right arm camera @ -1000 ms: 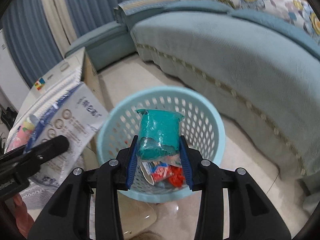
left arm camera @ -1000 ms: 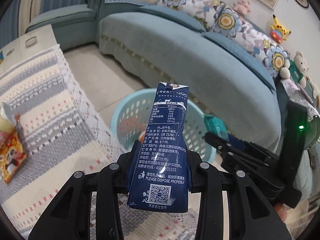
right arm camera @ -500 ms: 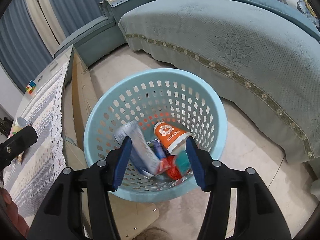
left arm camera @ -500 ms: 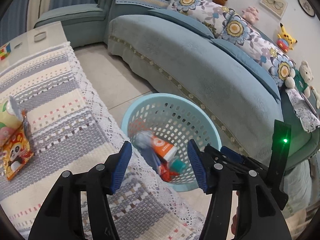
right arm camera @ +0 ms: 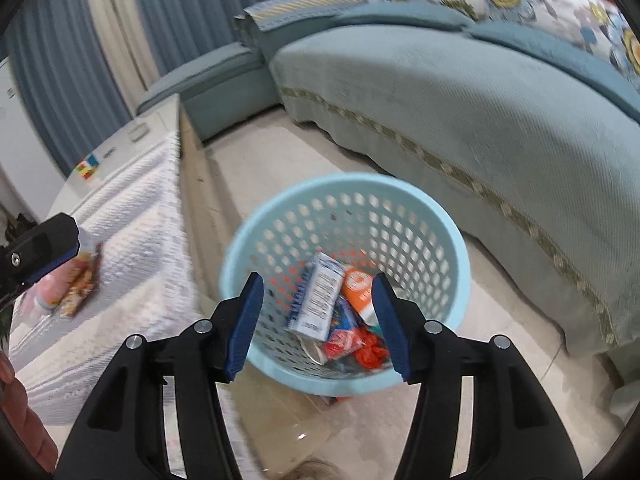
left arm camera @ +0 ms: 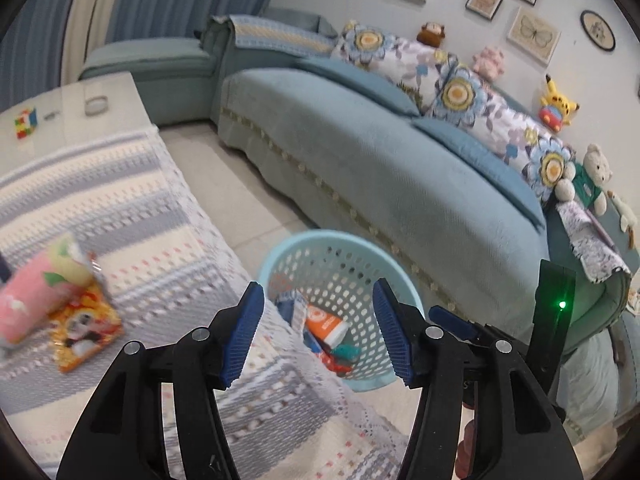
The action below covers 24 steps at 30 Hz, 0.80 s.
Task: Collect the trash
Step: 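Move both tools back over the table toward the bottles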
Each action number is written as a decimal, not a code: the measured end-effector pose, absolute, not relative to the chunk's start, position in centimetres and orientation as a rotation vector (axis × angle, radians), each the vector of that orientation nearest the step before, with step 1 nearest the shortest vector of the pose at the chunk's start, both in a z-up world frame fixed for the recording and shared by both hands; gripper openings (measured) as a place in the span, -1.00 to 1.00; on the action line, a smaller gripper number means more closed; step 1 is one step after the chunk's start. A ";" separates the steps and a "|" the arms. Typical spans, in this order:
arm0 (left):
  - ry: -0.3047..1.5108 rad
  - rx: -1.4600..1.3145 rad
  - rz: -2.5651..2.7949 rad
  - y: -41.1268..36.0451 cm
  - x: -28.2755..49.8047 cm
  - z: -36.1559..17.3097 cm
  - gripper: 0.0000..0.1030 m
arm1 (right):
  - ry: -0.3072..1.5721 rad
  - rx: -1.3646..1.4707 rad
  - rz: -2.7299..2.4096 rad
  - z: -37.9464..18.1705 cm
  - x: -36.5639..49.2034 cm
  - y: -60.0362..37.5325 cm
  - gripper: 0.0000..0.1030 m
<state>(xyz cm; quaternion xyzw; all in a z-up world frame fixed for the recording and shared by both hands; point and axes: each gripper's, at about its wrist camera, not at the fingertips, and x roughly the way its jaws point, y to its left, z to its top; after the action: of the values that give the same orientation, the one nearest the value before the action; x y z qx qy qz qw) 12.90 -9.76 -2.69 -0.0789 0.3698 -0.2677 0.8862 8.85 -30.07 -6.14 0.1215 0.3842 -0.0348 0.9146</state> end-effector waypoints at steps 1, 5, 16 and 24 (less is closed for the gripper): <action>0.753 -0.165 -0.551 -9.1 12.6 -2.1 0.06 | 0.775 0.242 -0.053 -5.4 8.8 -29.1 0.02; 0.687 -0.184 -0.500 -4.5 11.4 0.4 0.06 | 0.726 0.201 0.013 -3.6 8.7 -25.4 0.02; 0.631 -0.165 -0.271 9.8 10.4 1.3 0.04 | 0.708 0.087 0.206 -3.0 10.5 -13.1 0.12; 0.686 -0.183 -0.141 18.1 12.0 -1.6 -0.06 | 0.695 0.007 0.249 -5.4 12.4 -6.9 0.15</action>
<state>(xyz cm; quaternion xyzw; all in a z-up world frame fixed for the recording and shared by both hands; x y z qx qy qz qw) 12.05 18.10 -1.60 -0.0895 0.3354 -0.0691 0.9353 12.39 -6.93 -5.37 0.0032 0.3394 0.1219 0.9327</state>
